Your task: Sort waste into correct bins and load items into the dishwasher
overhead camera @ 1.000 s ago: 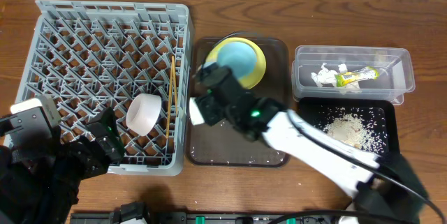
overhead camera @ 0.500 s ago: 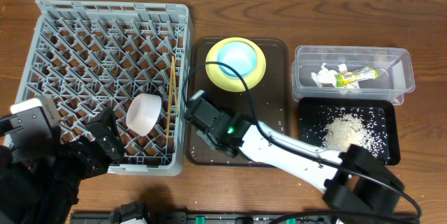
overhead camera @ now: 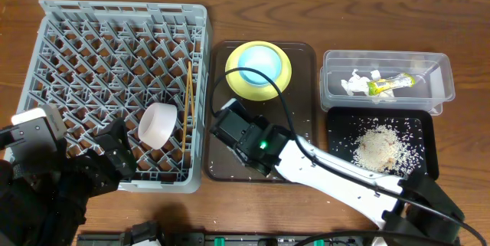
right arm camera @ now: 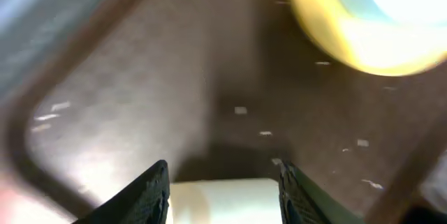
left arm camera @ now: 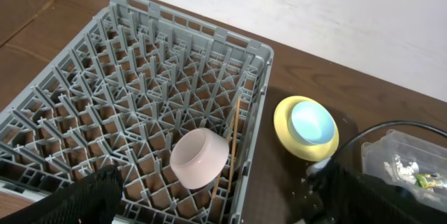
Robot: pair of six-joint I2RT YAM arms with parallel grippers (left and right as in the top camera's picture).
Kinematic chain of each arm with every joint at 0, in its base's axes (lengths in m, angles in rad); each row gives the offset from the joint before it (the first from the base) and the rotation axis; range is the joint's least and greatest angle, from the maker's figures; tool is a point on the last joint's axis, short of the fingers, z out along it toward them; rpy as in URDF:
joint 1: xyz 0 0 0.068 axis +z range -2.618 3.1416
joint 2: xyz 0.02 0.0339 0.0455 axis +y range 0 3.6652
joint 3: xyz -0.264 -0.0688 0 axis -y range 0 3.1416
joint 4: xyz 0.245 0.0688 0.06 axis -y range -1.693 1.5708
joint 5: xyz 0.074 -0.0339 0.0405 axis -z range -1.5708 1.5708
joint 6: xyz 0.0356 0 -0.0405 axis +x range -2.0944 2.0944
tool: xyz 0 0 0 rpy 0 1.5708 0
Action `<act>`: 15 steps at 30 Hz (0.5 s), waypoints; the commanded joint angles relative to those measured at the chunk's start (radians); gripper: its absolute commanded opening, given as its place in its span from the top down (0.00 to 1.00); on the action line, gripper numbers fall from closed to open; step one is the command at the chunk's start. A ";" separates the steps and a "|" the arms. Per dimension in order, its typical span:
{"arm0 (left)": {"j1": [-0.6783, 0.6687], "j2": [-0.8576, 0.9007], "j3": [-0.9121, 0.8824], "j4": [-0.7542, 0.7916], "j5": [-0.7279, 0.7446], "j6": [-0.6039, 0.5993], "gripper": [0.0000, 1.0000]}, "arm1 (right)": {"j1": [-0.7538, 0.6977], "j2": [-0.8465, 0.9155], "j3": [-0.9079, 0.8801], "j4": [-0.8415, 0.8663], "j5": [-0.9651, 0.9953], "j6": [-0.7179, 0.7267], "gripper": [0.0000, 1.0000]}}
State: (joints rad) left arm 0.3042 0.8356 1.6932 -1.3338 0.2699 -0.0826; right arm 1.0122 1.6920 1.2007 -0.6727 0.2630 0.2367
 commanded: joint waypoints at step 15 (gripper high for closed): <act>0.002 0.000 0.005 0.003 -0.006 -0.009 0.03 | 0.095 -0.050 -0.139 -0.274 -0.060 0.328 0.57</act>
State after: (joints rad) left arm 0.3042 0.8356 1.6932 -1.3338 0.2699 -0.0826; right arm 1.1133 1.6291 1.1015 -0.9443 -0.0154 0.4530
